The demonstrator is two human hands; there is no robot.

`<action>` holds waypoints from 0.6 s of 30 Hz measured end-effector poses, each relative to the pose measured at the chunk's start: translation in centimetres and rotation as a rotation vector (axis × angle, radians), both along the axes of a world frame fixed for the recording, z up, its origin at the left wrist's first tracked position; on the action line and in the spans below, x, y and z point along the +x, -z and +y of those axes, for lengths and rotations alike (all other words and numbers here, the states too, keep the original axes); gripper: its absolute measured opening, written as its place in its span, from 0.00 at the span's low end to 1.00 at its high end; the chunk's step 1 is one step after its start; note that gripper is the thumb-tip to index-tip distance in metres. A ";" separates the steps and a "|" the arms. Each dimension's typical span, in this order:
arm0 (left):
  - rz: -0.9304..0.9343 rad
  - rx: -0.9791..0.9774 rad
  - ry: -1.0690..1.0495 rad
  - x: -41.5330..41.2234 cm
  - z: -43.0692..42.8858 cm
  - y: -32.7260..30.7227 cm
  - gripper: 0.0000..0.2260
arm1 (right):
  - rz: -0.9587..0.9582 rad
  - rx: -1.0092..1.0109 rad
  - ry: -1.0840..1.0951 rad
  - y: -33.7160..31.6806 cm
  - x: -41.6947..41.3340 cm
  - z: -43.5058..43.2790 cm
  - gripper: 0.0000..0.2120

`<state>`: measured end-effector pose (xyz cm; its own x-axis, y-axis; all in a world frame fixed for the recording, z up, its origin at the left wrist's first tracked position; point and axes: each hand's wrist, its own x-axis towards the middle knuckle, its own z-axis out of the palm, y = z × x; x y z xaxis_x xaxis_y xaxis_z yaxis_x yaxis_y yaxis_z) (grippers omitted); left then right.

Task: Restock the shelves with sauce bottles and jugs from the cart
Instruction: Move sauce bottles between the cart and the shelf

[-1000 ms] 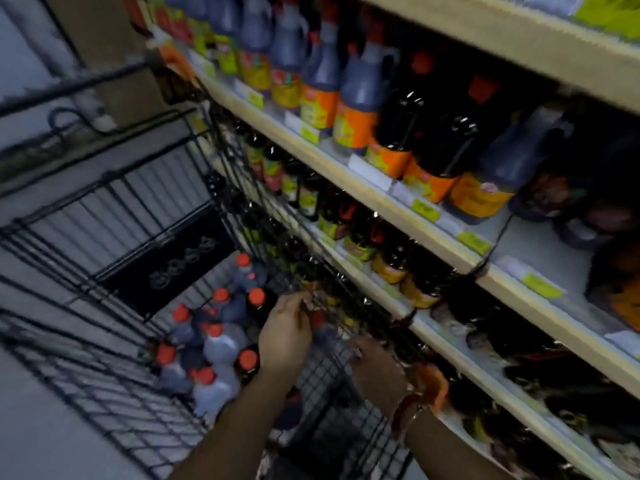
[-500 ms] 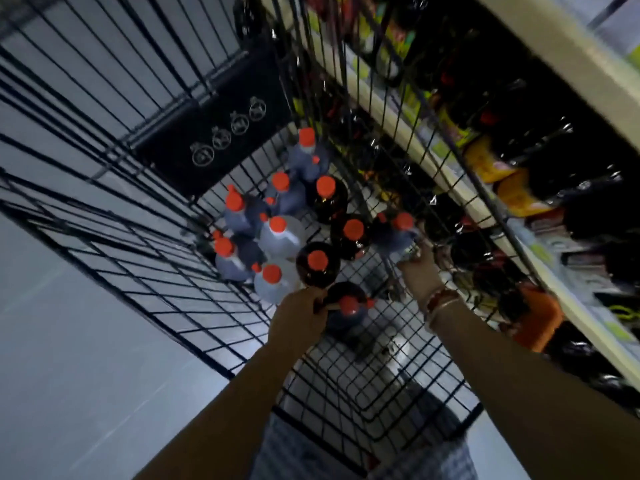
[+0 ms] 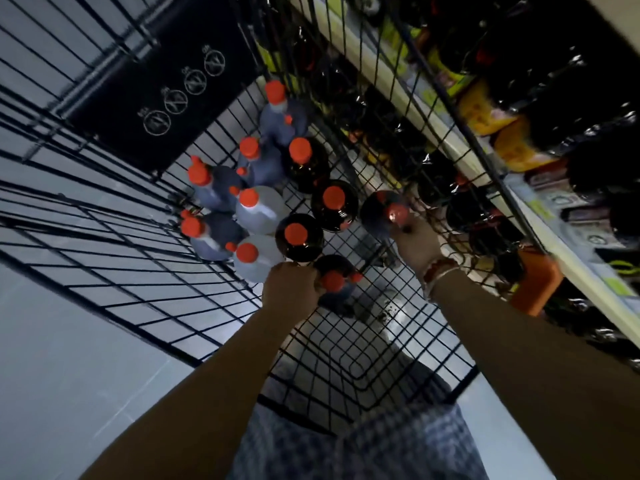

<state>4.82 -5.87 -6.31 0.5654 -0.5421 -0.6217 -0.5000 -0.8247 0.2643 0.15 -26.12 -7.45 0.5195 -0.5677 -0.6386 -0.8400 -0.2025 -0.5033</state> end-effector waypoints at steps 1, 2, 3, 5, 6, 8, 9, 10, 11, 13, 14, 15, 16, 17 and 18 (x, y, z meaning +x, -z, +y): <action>0.020 -0.014 0.005 -0.1 0.0 -0.1 0.13 | 0.005 0.025 0.043 -0.2 -0.9 0.3 0.09; 0.034 -0.028 0.002 -0.3 0.0 -0.2 0.14 | 0.007 0.057 0.084 -0.5 -1.8 0.5 0.09; 0.042 -0.040 -0.007 -0.6 -0.2 -0.3 0.15 | 0.013 0.084 0.121 -0.9 -2.5 0.7 0.09; 0.051 -0.056 -0.048 -1.1 -0.5 -0.6 0.15 | 0.000 0.128 0.164 -1.5 -3.7 1.2 0.09; 0.071 -0.081 -0.097 -1.3 -0.8 -0.8 0.15 | -0.008 0.141 0.187 -2.0 -4.3 1.4 0.08; 0.212 -0.148 -0.259 -1.3 -1.4 -1.4 0.17 | 0.043 0.170 0.215 -2.9 -5.6 2.0 0.07; 0.283 -0.189 -0.339 -1.1 -1.6 -1.7 0.17 | 0.066 0.181 0.228 -3.3 -6.5 2.3 0.10; 0.336 -0.226 -0.404 -1.0 -1.9 -2.3 0.17 | 0.076 0.196 0.243 -3.7 -7.5 2.6 0.13; 0.367 -0.262 -0.452 -1.1 -2.2 -3.0 0.16 | 0.072 0.215 0.274 -4.1 -8.6 2.9 0.14; 0.403 -0.338 -0.527 -1.4 -2.8 -4.7 0.17 | 0.042 0.244 0.365 -5.5 -10.7 3.4 0.15; 0.421 -0.378 -0.567 -1.5 -3.1 -5.5 0.17 | 0.016 0.247 0.409 -6.3 -11.5 3.6 0.15; 0.453 -0.408 -0.620 -1.7 -3.2 -6.0 0.16 | -0.015 0.258 0.455 -6.8 -12.1 3.8 0.15; 0.504 -0.442 -0.681 -2.0 -3.5 -6.9 0.14 | -0.056 0.276 0.514 -7.7 -12.6 3.9 0.15; 0.564 -0.464 -0.736 -2.1 -3.9 -7.8 0.13 | -0.103 0.303 0.587 -8.8 -13.0 3.8 0.15; 0.631 -0.475 -0.794 -2.2 -4.2 -8.5 0.11 | -0.138 0.333 0.649 -9.6 -13.3 3.8 0.15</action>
